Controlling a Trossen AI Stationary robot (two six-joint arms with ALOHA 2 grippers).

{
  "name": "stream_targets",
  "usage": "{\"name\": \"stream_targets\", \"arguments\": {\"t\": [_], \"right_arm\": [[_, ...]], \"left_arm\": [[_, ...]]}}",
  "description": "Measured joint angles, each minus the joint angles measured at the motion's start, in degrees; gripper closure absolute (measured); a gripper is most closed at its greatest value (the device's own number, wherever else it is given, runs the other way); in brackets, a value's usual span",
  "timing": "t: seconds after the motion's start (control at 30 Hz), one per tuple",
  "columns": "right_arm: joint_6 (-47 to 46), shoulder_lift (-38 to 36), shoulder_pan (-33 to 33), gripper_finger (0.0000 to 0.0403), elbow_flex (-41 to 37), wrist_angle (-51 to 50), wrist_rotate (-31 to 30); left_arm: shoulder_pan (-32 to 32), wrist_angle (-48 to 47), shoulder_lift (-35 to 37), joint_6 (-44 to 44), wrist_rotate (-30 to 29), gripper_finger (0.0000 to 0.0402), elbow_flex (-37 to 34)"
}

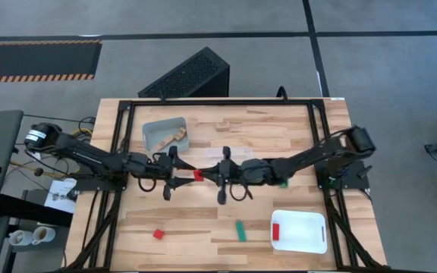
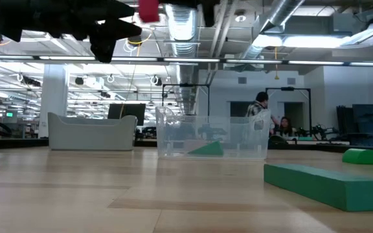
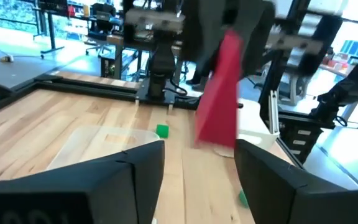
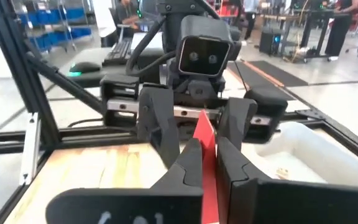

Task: Sort & place blocks by color
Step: Put the top red block into the white bin

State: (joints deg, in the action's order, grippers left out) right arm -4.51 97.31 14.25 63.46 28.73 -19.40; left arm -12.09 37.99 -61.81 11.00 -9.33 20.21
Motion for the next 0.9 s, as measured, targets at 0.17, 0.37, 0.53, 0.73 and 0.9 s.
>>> {"name": "stream_targets", "arguments": {"t": [0.17,0.37,0.53,0.73,0.9], "right_arm": [[-1.9,-8.2,4.2,0.039,0.0,-16.8,-1.6],[-16.0,-17.3,11.2,0.039,0.0,-43.9,-1.8],[-34.2,-22.0,20.6,0.039,0.0,-61.3,-0.1],[-57.5,-20.6,31.6,0.039,0.0,-75.8,0.8],[-65.1,-15.5,35.0,0.0386,0.0,-78.2,5.5]], "left_arm": [[0.0,-4.7,3.1,0.3,0.0,0.0216,0.0],[0.0,-8.1,5.5,1.6,-0.1,0.0215,0.0],[0.0,-8.1,5.6,2.3,-0.1,0.0215,0.0],[0.0,-7.8,5.6,3.1,-0.1,0.0215,0.0],[0.0,-8.0,5.6,5.3,-0.1,0.0215,0.0]]}}
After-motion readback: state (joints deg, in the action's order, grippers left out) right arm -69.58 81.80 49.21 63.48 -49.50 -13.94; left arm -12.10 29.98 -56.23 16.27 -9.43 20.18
